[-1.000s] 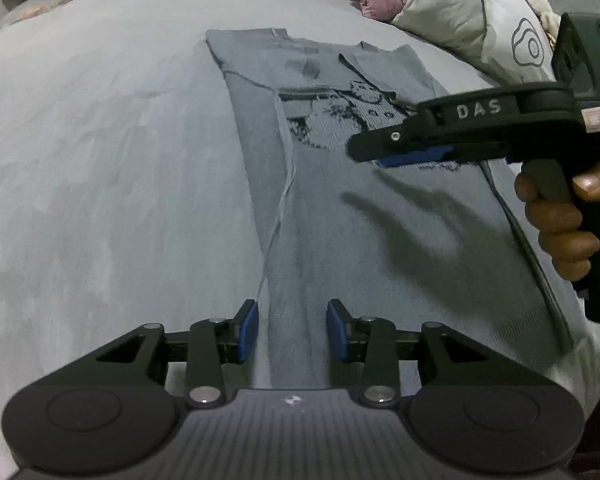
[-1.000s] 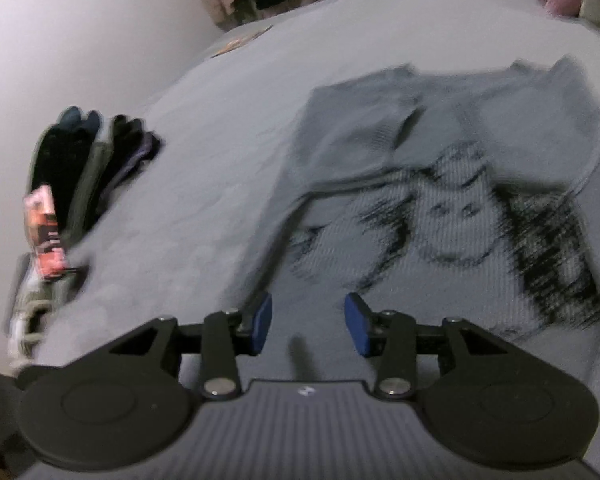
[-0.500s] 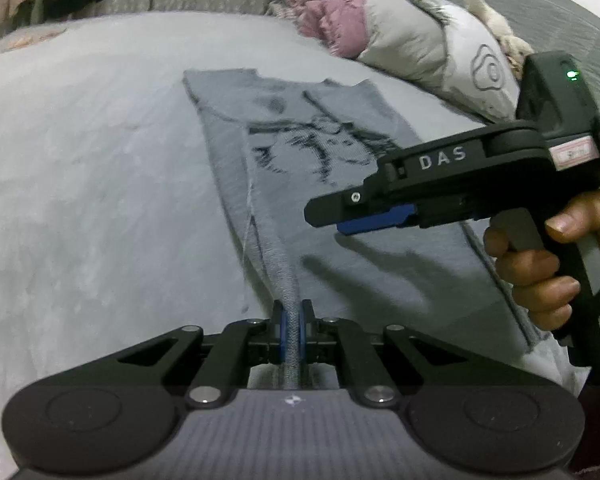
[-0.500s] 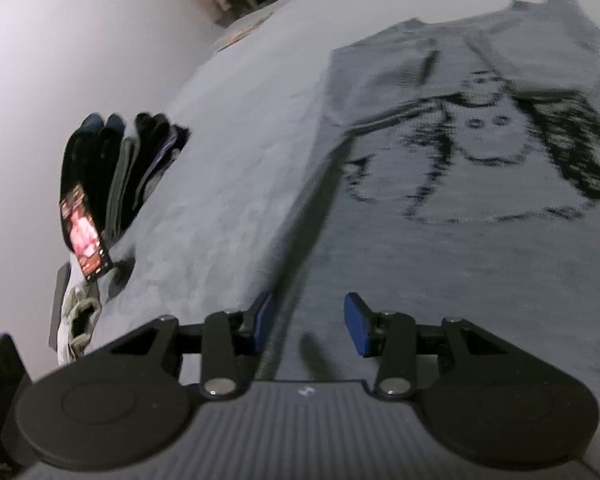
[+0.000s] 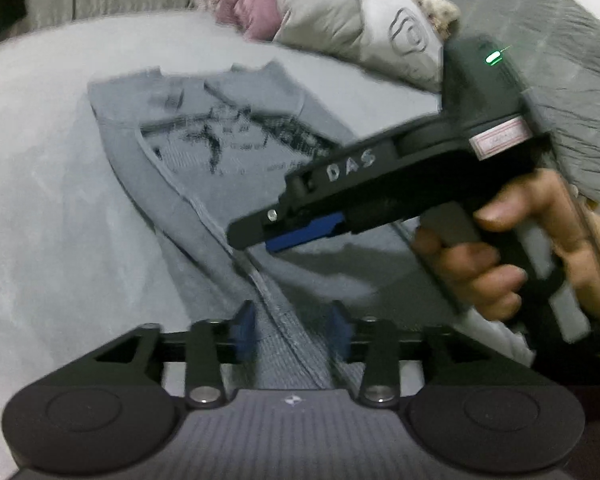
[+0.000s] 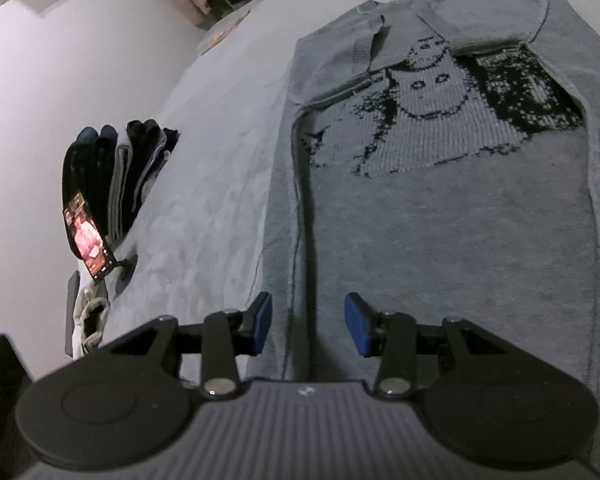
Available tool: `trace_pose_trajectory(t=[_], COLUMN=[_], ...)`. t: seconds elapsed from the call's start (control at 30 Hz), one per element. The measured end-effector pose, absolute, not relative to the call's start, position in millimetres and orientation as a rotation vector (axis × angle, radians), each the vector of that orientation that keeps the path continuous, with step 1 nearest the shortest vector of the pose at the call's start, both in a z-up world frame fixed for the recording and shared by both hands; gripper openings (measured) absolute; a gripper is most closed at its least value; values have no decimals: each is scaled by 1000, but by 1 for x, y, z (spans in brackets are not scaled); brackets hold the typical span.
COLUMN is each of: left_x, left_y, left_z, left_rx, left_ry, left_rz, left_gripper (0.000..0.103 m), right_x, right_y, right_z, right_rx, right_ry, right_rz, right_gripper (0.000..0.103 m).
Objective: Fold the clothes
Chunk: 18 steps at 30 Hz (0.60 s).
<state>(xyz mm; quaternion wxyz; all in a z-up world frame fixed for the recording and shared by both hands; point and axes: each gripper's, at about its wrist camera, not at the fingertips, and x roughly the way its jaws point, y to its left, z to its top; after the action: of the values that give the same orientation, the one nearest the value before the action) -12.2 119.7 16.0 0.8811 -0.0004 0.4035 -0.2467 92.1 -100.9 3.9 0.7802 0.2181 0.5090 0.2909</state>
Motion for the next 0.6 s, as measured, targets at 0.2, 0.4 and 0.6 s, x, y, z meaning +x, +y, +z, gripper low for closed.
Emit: trace_pose_trajectory(t=[0.2,0.4,0.6], left_x=[3,7,10], left_y=[140,134,142], left_z=[-7,-13,-9], left_rx=[-36,1,-19], left_ry=[942,954,953], left_rz=[-381,-383,-374], left_gripper=[54,54,54], right_x=[98,101,91], right_y=[-91,-78,-108], right_z=[1,4,6], right_rx=[444,367,386], right_ry=[1099,1066,1026], right_rz=[639,649,603], right_gripper=[46,10,8])
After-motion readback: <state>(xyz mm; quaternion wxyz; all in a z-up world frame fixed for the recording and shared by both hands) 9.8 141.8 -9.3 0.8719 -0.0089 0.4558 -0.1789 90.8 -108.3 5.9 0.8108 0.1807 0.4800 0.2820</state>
